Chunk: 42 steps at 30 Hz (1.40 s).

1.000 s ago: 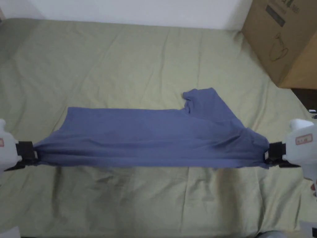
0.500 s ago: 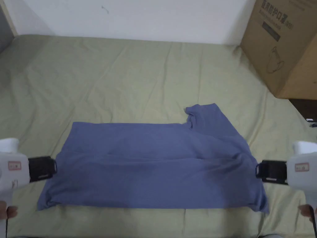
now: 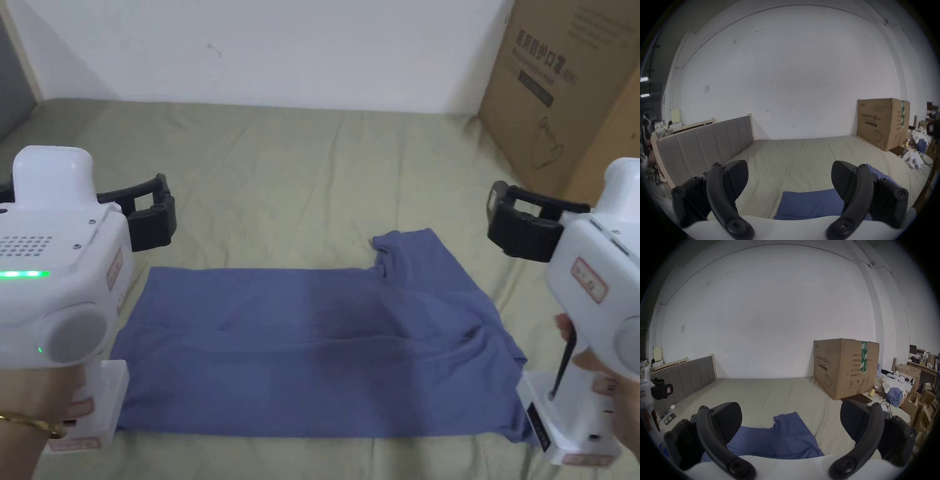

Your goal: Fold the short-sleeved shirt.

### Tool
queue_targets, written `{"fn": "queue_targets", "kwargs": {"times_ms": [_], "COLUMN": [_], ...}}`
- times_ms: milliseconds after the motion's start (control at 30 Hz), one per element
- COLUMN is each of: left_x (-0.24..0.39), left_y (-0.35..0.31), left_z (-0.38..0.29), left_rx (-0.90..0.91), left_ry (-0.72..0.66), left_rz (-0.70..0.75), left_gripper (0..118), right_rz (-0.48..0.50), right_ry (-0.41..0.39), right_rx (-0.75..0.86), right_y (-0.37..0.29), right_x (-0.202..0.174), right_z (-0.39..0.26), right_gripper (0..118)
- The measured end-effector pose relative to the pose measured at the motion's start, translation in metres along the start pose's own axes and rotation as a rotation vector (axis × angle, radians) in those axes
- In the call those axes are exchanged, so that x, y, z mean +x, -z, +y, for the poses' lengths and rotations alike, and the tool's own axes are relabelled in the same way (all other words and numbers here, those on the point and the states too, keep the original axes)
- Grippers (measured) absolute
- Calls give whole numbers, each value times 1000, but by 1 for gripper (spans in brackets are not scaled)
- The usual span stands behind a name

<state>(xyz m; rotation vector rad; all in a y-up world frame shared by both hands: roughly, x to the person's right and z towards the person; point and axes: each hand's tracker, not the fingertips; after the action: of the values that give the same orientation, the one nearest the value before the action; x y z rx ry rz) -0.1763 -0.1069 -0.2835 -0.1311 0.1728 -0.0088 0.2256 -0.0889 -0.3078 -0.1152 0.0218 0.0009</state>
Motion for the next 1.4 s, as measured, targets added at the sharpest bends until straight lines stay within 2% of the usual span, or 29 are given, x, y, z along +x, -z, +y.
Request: {"fn": "queue_targets", "kwargs": {"times_ms": [33, 67, 133, 167, 200, 233, 267, 300, 567, 733, 767, 800, 867, 900, 1133, 1300, 1333, 1367, 1400], "left_x": [2, 2, 5, 6, 6, 8, 8, 7, -5, -24, -26, -32, -44, -46, -57, -52, -51, -50, -49], "left_y": [-2, -2, -1, 0, 1, 2, 2, 2, 27, 87, 97, 115, 155, 174, 279, 324, 331, 336, 340], "left_z": [-2, -5, -10, -13, -15, -17, -19, -21, -17, -11, -11, -13, -19, -24, -82, -123, -131, -137, -144], "left_rx": [3, 3, -7, -15, -24, -36, -34, -37, -125, -295, -338, -382, -539, -617, -884, -1007, -1034, -1052, -1078], "left_ry": [-16, -19, -9, 3, 10, 14, 11, 4, -82, -70, -81, -102, -140, -147, -116, -103, -103, -101, -81], "left_rz": [-15, -26, -25, -31, -39, -54, -55, -61, -88, -76, -84, -80, -87, -83, -37, 15, 24, 42, 61], "left_gripper": [94, 80, 32, 14, 2, 0, 0, 0, 0, 0, 4, 28, 88, 110, 111, 111, 108, 100, 74], "right_rz": [9, 22, 40, 37, 25, 35, 45, 64, 53, 55, 55, 55, 48, 46, 19, -12, -15, -19, -23], "right_ry": [4, 13, 30, 37, 42, 45, 52, 64, 51, 26, 24, 22, 18, 20, 24, 25, 29, 31, 28], "right_rx": [3, 10, 18, 23, 24, 24, 22, 11, -32, -64, -73, -82, -97, -108, -191, -260, -275, -287, -296], "right_y": [-1, -2, -5, -6, -4, -3, -3, -2, 12, 24, 28, 32, 41, 47, 90, 118, 122, 124, 126], "right_x": [-3, -6, -9, -11, -14, -13, -13, -12, -16, -18, -17, -17, -18, -18, -16, -13, -12, -11, -9], "right_z": [-1, -1, -2, -2, -2, -2, -3, -2, -9, -12, -13, -14, -15, -16, -32, -51, -55, -58, -61], "right_gripper": [114, 106, 49, 25, 14, 11, 2, 0, 0, 0, 0, 0, 0, 0, 0, 0, 0, 0, 0]}}
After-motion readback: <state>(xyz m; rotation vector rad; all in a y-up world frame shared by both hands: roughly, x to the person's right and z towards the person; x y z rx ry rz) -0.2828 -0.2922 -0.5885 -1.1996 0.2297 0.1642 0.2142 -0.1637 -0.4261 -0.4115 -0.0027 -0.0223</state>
